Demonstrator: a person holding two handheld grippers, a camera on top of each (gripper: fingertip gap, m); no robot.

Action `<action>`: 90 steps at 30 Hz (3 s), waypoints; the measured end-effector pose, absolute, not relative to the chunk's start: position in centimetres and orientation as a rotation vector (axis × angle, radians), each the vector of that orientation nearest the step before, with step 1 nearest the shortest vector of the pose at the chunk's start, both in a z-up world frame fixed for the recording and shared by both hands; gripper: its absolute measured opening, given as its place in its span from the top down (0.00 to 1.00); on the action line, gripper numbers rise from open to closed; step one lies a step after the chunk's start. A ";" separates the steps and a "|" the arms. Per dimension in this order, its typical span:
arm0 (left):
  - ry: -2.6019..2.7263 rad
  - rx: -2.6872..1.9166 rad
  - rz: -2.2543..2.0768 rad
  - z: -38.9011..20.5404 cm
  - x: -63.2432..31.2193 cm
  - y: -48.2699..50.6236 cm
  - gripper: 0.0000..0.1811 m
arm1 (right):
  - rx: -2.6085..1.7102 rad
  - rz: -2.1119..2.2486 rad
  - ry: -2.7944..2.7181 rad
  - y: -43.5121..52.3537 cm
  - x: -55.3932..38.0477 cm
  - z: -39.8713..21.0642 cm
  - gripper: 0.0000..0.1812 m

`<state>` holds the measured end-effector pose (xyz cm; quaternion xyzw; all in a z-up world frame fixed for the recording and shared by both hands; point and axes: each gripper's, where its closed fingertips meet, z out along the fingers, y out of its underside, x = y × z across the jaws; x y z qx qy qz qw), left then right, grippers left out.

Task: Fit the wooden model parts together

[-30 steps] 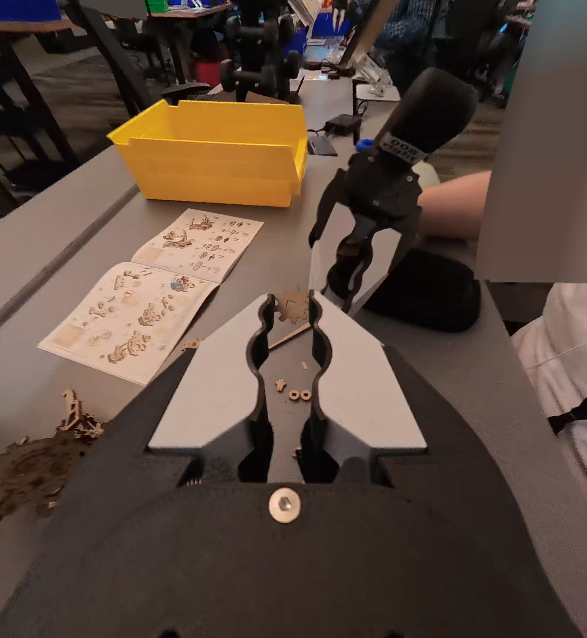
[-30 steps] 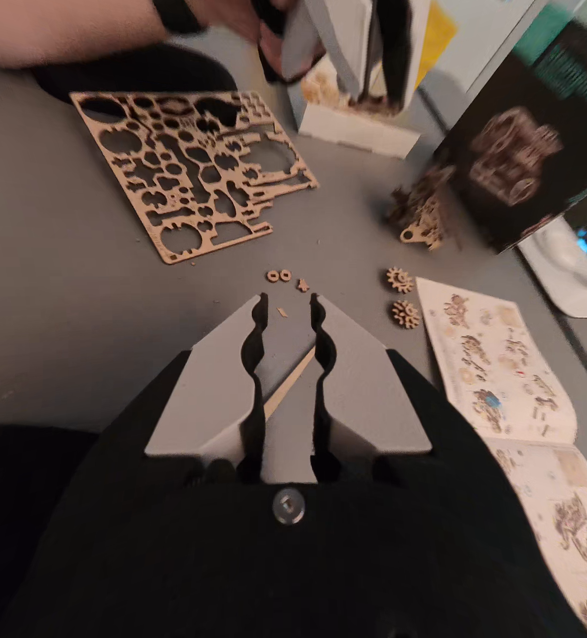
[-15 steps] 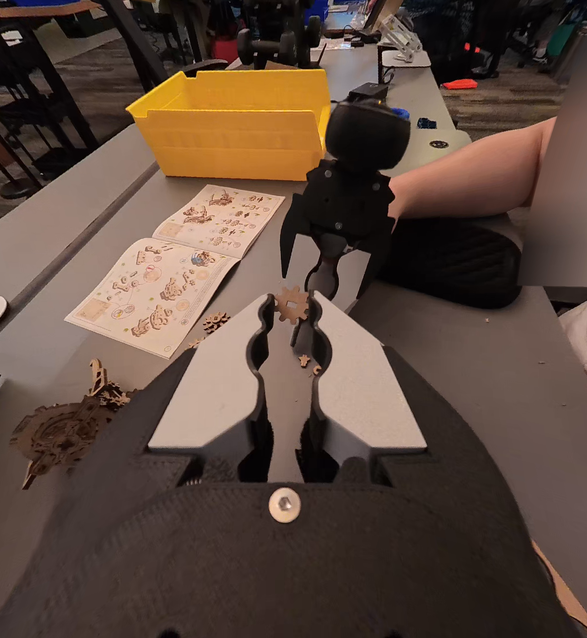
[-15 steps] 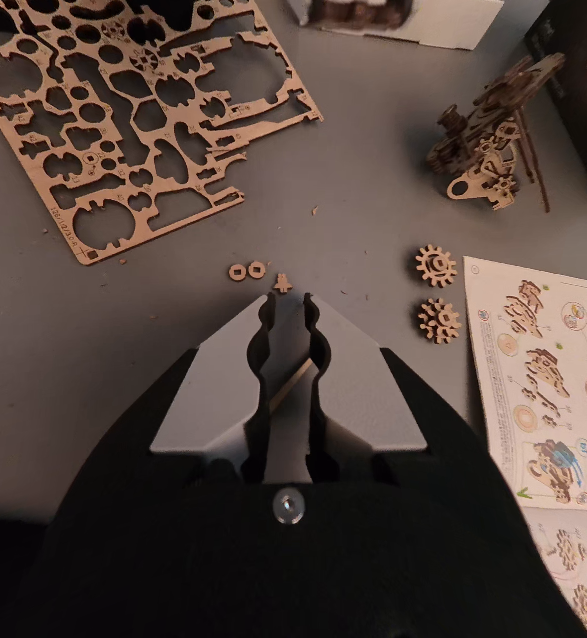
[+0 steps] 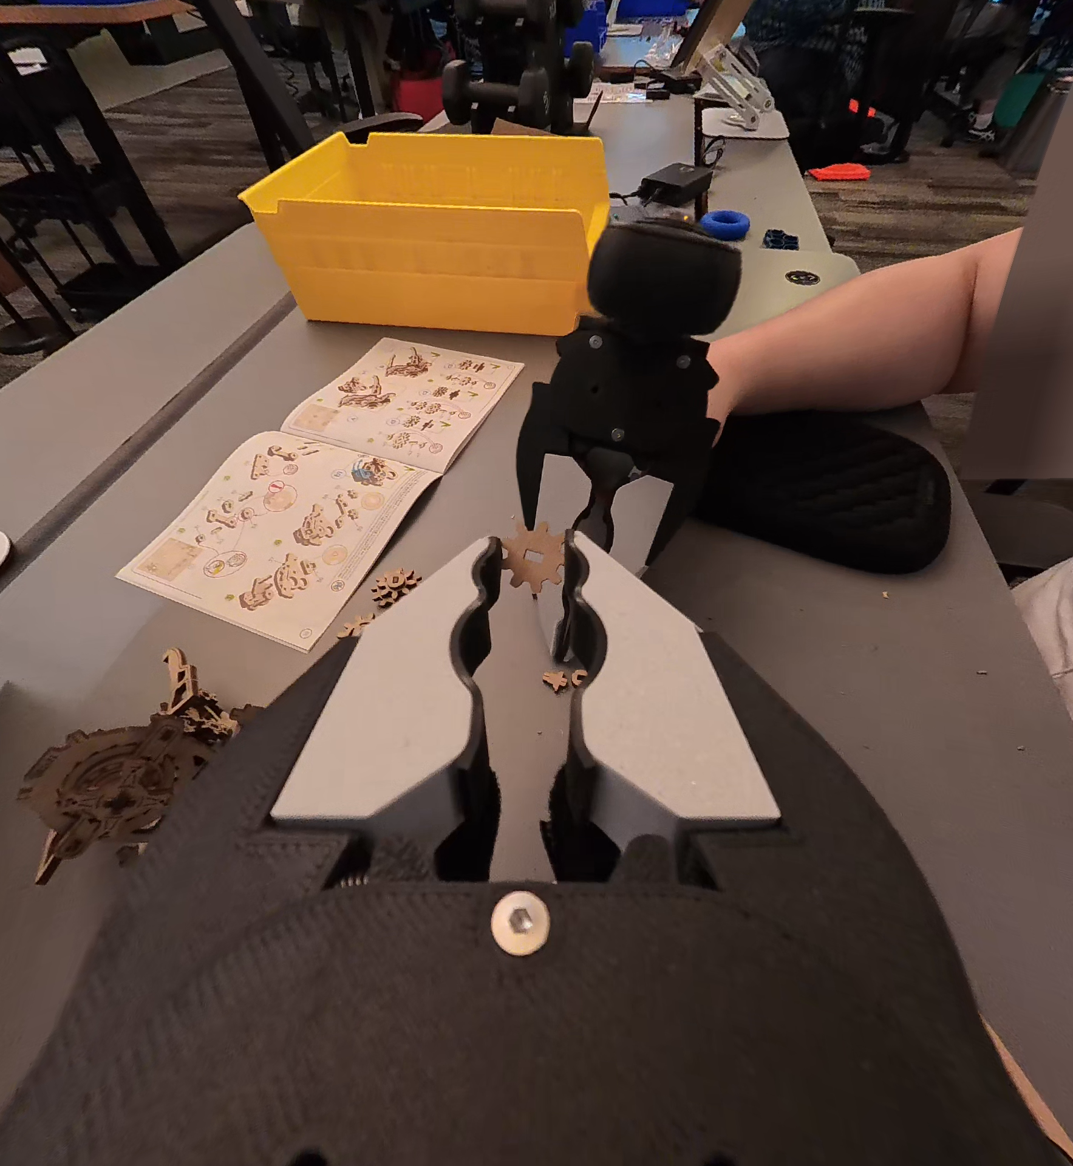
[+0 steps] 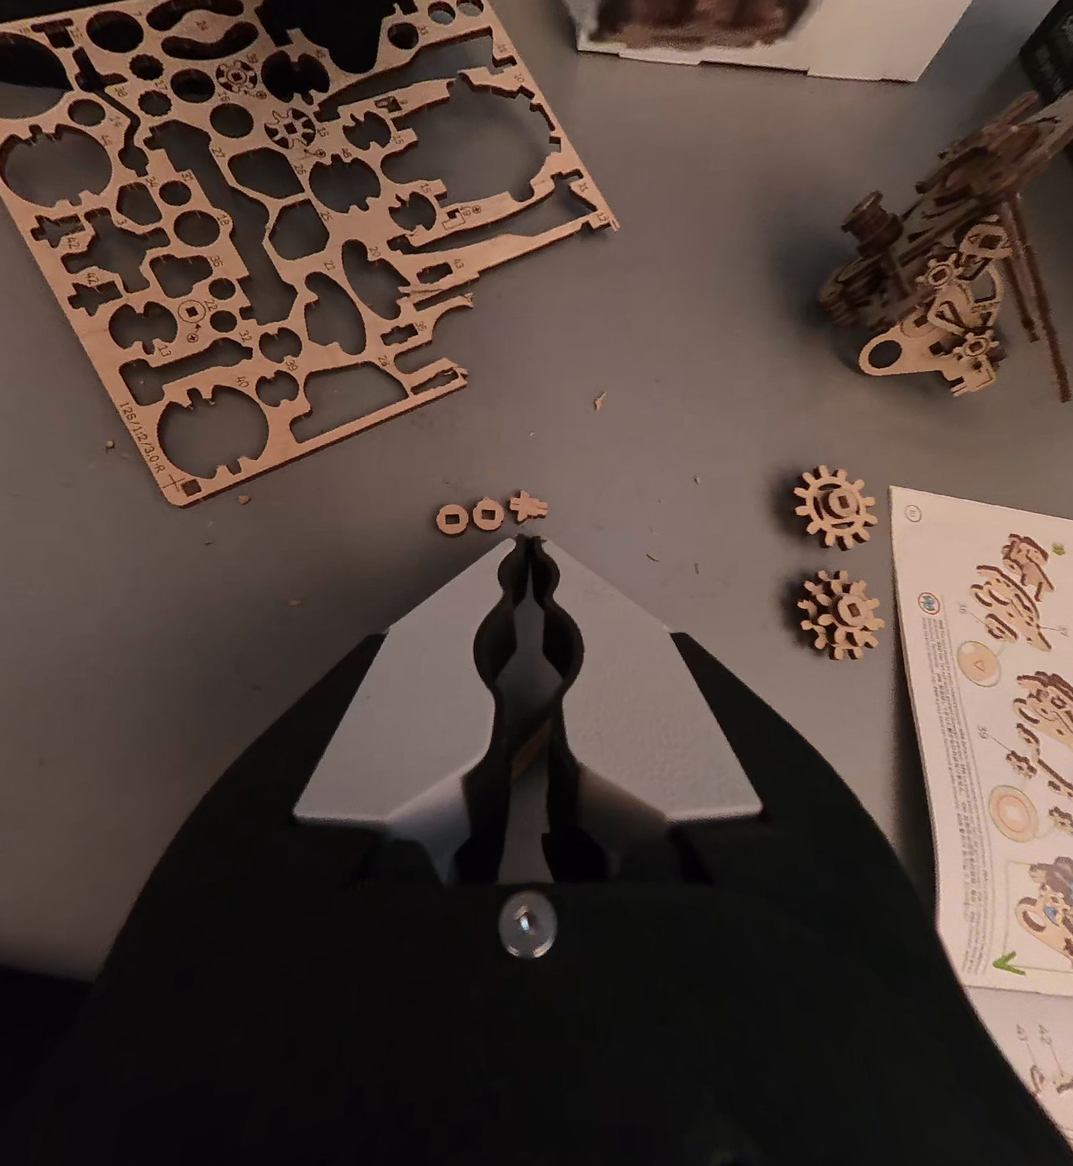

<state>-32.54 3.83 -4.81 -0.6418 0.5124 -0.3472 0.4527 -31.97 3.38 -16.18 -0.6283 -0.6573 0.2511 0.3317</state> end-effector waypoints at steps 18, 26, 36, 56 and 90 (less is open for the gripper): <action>1.163 -1.610 -0.888 -3.8 -34.1 5.0 0.90 | -1.905 0.651 -1.535 4.0 -31.7 -15.4 0.90; 1.176 -1.643 -0.889 -4.5 -34.0 5.1 0.90 | -2.031 0.683 -1.435 3.9 -32.8 -15.7 0.90; 1.186 -1.630 -0.900 -4.3 -33.7 4.7 0.90 | -1.975 0.399 -1.491 4.4 -32.2 -16.1 0.88; 1.573 -1.864 -0.584 -12.7 -33.1 3.2 0.90 | -1.920 0.641 -1.576 4.2 -30.7 -15.5 0.96; 1.039 -1.986 -1.339 -8.5 -30.2 3.6 1.00 | -1.053 0.275 -1.767 3.3 -31.1 -8.9 0.96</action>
